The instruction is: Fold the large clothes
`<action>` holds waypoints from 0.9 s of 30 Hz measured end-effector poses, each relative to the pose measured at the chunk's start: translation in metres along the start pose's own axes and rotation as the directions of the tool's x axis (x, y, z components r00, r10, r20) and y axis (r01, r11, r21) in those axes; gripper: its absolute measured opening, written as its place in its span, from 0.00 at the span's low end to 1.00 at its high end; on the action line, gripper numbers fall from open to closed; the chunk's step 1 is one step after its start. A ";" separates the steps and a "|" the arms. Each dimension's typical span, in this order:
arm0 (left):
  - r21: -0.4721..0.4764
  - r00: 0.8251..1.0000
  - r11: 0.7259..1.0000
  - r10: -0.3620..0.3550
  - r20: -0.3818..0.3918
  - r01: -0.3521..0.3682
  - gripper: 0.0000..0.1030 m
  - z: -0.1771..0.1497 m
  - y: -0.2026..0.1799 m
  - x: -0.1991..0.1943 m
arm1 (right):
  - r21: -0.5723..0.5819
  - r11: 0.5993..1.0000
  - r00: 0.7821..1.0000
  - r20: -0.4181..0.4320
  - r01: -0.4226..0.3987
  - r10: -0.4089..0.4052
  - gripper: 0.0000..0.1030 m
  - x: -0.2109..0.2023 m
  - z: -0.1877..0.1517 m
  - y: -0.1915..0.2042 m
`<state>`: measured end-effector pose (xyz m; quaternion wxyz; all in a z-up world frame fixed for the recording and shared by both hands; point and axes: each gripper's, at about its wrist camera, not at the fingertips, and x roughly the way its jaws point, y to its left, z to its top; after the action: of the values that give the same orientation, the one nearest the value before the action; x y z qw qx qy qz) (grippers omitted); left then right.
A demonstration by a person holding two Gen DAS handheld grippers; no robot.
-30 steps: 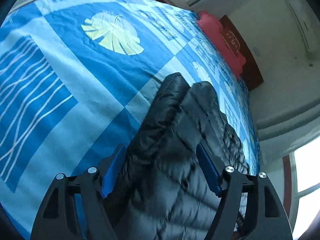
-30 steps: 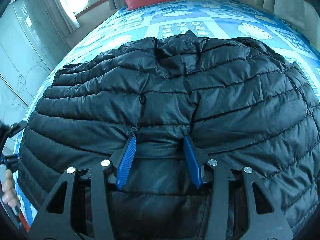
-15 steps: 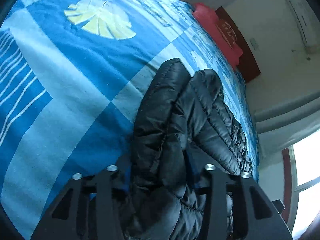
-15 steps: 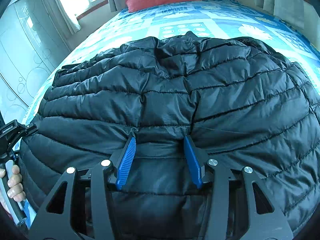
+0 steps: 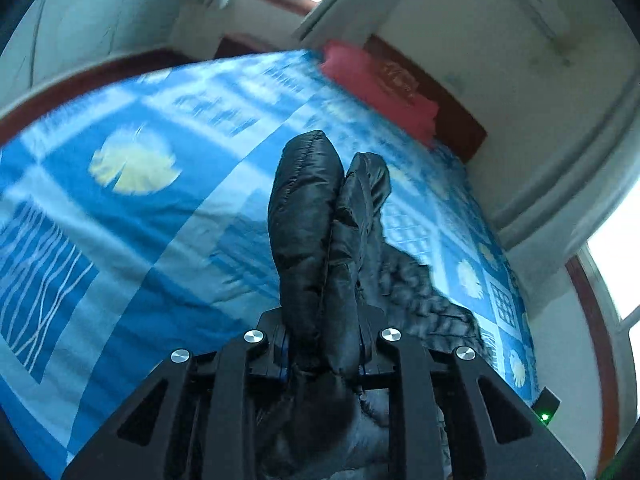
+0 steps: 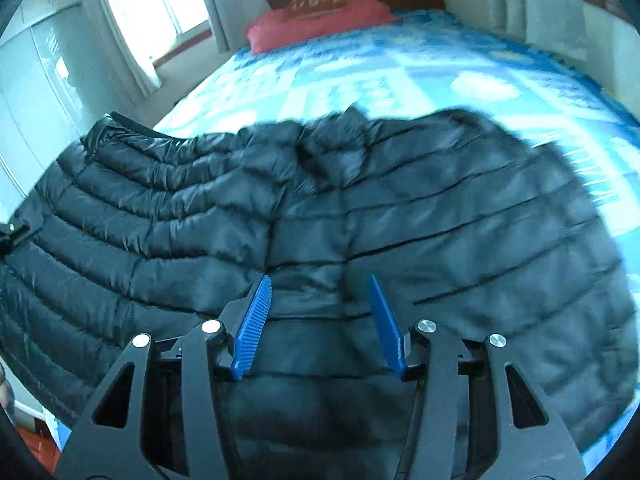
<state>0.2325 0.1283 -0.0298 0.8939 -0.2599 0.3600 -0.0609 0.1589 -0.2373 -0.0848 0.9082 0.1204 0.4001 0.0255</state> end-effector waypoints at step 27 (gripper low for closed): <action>0.457 0.988 0.889 0.045 -0.151 0.029 0.24 -0.173 -0.270 0.124 | 0.277 0.943 0.981 0.014 0.184 -0.196 0.57 -0.110 -0.049 -0.243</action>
<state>0.2280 -0.2128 -0.0730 0.8990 -0.0351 0.4060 -0.1606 0.0357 -0.4793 -0.0957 0.8891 0.2063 0.3905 -0.1203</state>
